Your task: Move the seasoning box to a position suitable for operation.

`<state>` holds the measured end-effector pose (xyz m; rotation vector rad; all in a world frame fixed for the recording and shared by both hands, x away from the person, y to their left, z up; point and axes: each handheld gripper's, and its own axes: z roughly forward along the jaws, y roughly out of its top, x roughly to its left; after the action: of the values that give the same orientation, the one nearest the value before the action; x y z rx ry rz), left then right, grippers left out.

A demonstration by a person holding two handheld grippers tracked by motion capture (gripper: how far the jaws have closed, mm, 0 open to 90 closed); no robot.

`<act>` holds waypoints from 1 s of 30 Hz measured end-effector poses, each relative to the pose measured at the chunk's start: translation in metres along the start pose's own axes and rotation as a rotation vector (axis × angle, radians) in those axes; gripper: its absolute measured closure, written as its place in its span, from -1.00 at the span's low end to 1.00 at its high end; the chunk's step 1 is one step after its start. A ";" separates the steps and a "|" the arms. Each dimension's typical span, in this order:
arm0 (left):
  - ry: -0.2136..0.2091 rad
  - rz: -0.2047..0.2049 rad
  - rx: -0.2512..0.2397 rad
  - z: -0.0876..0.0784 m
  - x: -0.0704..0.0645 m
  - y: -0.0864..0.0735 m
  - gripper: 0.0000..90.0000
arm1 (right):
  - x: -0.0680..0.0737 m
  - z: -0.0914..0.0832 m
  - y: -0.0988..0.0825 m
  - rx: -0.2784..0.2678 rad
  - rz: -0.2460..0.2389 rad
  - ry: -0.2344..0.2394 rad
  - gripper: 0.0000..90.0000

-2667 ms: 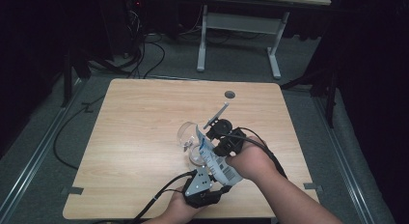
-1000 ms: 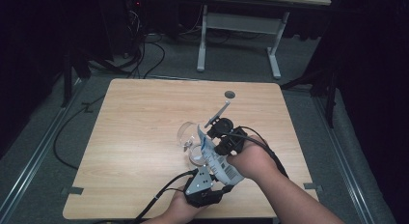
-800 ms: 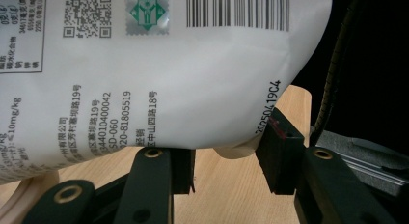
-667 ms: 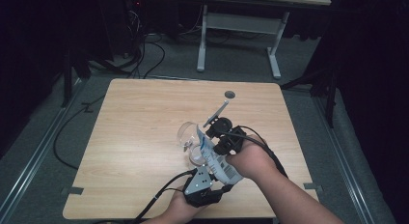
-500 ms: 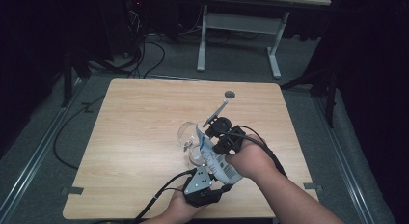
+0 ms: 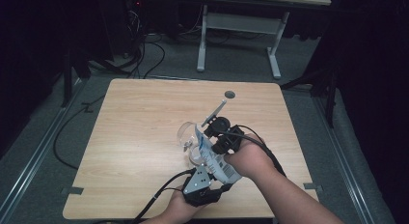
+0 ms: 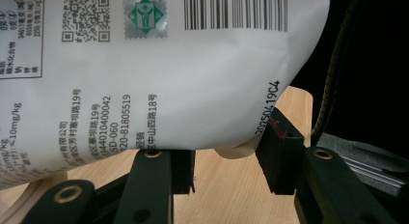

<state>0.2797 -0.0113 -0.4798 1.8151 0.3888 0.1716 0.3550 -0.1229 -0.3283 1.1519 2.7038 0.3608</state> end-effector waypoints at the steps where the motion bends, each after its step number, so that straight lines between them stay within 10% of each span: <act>1: 0.000 0.000 0.000 0.000 0.000 0.000 0.37 | 0.000 0.000 0.000 0.000 0.000 0.001 1.00; 30: -0.001 -0.008 -0.013 -0.002 0.001 0.002 0.36 | 0.002 -0.001 0.004 0.009 -0.001 -0.002 1.00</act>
<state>0.2801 -0.0093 -0.4773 1.8001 0.3932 0.1671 0.3562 -0.1185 -0.3257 1.1528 2.7070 0.3474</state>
